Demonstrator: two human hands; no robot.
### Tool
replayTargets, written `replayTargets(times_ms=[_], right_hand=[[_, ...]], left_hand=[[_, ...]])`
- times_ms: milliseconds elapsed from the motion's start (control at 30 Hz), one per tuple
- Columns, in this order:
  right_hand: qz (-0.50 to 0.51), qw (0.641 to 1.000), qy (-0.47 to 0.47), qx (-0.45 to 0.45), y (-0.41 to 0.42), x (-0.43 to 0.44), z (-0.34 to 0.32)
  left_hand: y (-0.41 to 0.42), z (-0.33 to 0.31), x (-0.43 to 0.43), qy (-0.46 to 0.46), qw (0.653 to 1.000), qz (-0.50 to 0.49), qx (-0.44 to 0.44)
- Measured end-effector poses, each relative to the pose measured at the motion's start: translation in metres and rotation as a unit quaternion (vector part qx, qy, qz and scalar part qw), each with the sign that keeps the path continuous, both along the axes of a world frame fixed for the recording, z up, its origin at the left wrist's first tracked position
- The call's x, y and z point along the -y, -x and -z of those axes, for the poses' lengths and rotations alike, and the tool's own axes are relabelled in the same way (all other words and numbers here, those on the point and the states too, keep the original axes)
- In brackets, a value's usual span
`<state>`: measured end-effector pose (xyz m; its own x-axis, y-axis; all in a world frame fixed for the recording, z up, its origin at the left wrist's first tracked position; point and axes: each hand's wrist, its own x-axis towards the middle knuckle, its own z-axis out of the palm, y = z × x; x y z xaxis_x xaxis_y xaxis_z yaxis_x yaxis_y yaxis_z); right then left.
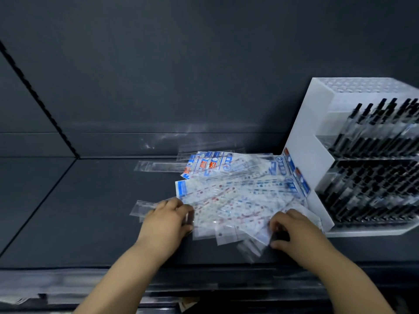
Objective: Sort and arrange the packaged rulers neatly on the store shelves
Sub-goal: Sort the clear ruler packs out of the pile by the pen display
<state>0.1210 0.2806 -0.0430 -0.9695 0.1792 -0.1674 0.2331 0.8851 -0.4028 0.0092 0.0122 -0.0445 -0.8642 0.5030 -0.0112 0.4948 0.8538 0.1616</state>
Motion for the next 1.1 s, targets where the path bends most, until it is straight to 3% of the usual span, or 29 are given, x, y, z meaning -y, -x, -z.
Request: replayTargets(times_ms=[167,267,433,633,833,1000,1100], right_hand=[[-0.024,0.990,-0.060,-0.126,0.006,0.005,0.020],[-0.022,0.986,-0.082,-0.140,0.007,0.005,0.021],[-0.049,0.989,-0.035,-0.135,0.012,0.012,0.017],[-0.053,0.991,-0.047,-0.117,0.014,0.008,0.018],[-0.080,0.989,-0.100,-0.075,0.032,0.009,0.000],[-0.117,0.976,-0.157,-0.098,0.043,0.023,-0.008],[-0.121,0.969,-0.144,-0.161,0.052,0.046,-0.005]], left_hand=[[0.011,0.008,-0.005,-0.039,0.998,-0.037,0.031],[0.017,0.006,-0.009,-0.056,0.995,-0.047,0.062],[0.017,0.002,-0.024,-0.080,0.993,-0.002,0.083],[0.023,-0.008,-0.013,0.049,0.987,-0.076,0.134],[0.023,-0.021,-0.026,0.028,0.998,-0.045,0.039],[0.024,-0.031,-0.038,0.005,1.000,-0.003,-0.005],[0.022,-0.036,-0.058,-0.034,0.999,0.025,-0.027]])
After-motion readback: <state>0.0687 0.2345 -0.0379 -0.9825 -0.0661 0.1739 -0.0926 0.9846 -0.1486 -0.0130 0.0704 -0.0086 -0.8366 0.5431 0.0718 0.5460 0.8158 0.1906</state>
